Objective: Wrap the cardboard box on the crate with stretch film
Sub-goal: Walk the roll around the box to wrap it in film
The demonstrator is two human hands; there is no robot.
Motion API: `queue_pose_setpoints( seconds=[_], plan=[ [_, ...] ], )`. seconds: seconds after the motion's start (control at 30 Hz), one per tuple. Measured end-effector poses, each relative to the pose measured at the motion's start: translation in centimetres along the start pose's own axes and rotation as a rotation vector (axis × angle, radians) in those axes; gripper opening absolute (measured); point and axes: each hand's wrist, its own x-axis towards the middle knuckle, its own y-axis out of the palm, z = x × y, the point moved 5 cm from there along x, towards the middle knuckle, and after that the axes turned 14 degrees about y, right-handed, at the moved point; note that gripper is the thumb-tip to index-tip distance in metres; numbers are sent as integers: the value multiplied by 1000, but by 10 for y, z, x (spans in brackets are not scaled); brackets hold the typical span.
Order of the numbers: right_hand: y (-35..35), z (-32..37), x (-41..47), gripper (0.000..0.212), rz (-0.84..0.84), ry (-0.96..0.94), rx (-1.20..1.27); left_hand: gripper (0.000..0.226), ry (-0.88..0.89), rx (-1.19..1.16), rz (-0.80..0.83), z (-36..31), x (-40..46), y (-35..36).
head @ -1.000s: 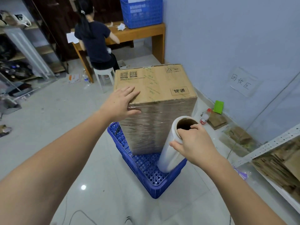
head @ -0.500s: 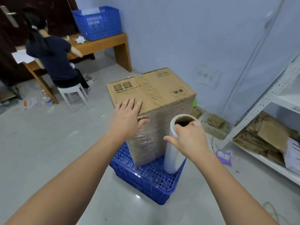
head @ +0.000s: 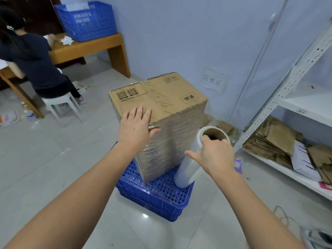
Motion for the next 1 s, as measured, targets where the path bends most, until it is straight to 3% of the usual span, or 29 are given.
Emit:
queue_pose_setpoints(
  seconds=[0.13,0.3,0.47,0.63,0.77,0.9,1.0],
  plan=[
    [-4,-4,2,60,-26,-32,46,92,5,-15,26,1,2,-1],
    [-10,-5,-13,56,-138,-269,152,91,1,-13,86,-8,8,-7],
    [-19,12,-41,61,-101,-565,134,90,-26,-4,82,-14,5,-9],
    [-14,19,-53,58,-3,-745,143,88,-22,-2,88,-20,4,-9],
    [-19,25,-54,60,25,-747,141,88,-29,-14,87,-20,3,-10],
    [-23,20,-62,36,101,-630,53,89,-24,-11,76,-17,2,-9],
    [-26,21,-71,40,2,-489,-31,91,-9,-15,81,-13,1,-9]
  ],
)
